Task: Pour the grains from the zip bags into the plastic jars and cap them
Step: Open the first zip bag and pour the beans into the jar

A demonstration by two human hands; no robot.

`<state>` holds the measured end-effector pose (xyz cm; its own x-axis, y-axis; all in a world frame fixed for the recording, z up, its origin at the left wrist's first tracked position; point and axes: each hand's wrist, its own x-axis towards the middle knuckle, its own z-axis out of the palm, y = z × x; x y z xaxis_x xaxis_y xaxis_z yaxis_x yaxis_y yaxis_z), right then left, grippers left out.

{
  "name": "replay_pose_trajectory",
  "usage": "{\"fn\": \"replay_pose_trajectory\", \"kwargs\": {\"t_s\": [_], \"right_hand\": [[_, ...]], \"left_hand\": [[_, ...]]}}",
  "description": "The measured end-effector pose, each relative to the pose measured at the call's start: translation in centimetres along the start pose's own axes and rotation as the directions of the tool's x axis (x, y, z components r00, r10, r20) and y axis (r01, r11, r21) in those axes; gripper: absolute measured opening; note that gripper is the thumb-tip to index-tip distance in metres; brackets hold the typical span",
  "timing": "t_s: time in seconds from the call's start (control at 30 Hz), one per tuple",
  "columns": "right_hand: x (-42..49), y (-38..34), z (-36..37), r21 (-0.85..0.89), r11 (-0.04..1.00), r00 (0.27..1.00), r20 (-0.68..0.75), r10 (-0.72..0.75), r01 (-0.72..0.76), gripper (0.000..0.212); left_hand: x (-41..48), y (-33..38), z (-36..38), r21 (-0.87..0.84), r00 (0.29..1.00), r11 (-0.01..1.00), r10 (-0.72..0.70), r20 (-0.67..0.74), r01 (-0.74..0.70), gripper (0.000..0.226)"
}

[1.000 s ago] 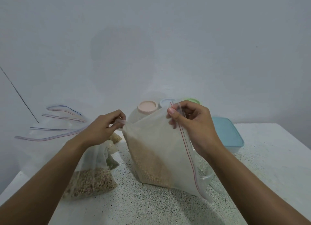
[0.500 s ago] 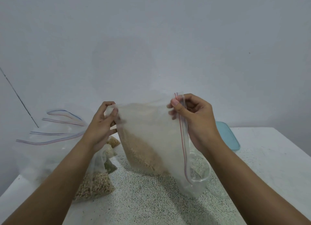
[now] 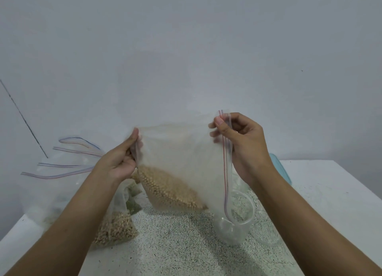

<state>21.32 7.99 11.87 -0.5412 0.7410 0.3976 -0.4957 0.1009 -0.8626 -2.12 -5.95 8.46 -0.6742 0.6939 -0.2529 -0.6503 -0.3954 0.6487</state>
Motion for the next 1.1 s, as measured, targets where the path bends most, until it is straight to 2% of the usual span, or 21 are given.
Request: {"fn": "replay_pose_trajectory", "kwargs": {"t_s": [0.1, 0.2, 0.37, 0.67, 0.8, 1.1], "right_hand": [[0.3, -0.6, -0.1, 0.018, 1.0, 1.0, -0.016, -0.003, 0.004, 0.004], [0.6, -1.2, -0.5, 0.054, 0.999, 1.0, -0.027, 0.005, -0.004, 0.003], [1.0, -2.0, -1.2, 0.085, 0.996, 0.998, -0.063, -0.003, 0.008, 0.005], [1.2, -3.1, -2.4, 0.06, 0.995, 0.992, -0.104, -0.068, 0.075, 0.011], [0.8, -3.0, -3.0, 0.054, 0.995, 0.989, -0.13, -0.072, 0.08, 0.003], [-0.2, -2.2, -4.3, 0.107, 0.993, 0.979, -0.201, -0.024, 0.046, 0.004]], "left_hand": [[-0.5, 0.7, 0.7, 0.003, 1.0, 1.0, 0.008, 0.025, -0.008, 0.013], [-1.1, 1.4, 1.9, 0.079, 0.997, 0.994, 0.073, 0.028, -0.075, 0.01], [-1.3, 2.5, 3.4, 0.163, 0.98, 0.971, 0.158, 0.124, -0.178, 0.008], [-1.8, 2.7, 5.9, 0.26, 0.942, 0.909, 0.287, 0.175, -0.325, 0.014], [-2.3, 2.4, 6.8, 0.288, 0.932, 0.89, 0.306, 0.196, -0.353, 0.015], [-2.9, 1.9, 7.8, 0.373, 0.915, 0.841, 0.314, 0.255, -0.392, 0.014]]}}
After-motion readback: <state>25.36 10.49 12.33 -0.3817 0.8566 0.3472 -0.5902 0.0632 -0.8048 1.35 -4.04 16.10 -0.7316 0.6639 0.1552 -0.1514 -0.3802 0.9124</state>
